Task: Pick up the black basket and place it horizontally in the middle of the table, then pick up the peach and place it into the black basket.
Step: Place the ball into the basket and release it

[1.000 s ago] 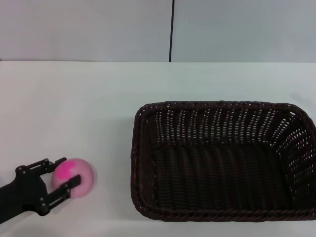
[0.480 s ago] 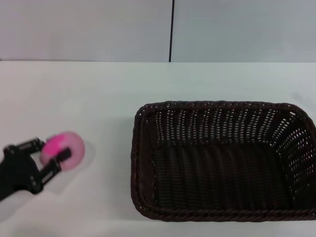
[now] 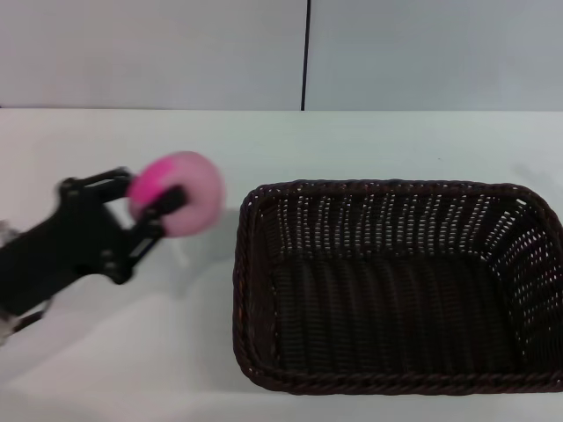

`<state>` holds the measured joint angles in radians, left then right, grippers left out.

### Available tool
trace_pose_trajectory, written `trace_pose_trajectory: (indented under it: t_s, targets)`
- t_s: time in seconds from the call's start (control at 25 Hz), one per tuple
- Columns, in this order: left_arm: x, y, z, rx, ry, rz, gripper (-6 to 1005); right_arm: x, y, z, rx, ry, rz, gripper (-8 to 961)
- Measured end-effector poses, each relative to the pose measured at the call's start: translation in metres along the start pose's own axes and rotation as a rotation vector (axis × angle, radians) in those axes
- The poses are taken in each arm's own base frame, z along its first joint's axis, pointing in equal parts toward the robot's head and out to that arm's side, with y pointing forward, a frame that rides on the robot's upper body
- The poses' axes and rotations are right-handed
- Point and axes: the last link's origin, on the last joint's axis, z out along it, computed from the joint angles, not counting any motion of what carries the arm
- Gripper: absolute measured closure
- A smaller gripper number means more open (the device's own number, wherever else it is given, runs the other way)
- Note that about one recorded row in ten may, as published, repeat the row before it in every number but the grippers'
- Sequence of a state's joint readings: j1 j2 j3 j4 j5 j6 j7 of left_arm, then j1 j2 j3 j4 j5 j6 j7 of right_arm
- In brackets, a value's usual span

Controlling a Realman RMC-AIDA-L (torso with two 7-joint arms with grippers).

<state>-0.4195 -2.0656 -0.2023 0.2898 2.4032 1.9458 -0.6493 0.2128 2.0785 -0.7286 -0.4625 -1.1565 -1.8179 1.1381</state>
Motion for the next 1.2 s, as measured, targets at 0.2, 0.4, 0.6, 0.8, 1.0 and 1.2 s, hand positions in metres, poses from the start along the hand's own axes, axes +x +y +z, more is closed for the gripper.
trace_pose_trajectory:
  t_s: [0.2,0.4,0.6,0.8,1.0,1.2]
  targets:
    - [-0.007,0.010,0.028,-0.083,0.018,0.029,740,0.001,0.000,0.000,0.010,-0.015,0.009,326]
    - [-0.016,0.024,0.053,-0.106,0.047,0.010,760,-0.001,-0.001,0.001,0.011,-0.028,-0.013,326]
    - [-0.028,0.038,0.070,-0.090,0.031,-0.053,798,-0.001,-0.001,0.002,0.007,-0.030,-0.016,326]
    - [-0.034,0.048,0.075,-0.158,-0.004,-0.059,672,-0.002,-0.003,0.004,0.014,-0.035,-0.031,326]
    - [-0.033,0.052,0.078,-0.182,0.000,-0.072,456,-0.005,-0.006,0.005,0.023,-0.047,-0.047,326]
    - [-0.035,0.050,0.078,-0.171,-0.018,-0.064,269,-0.005,-0.007,0.003,0.035,-0.050,-0.056,326]
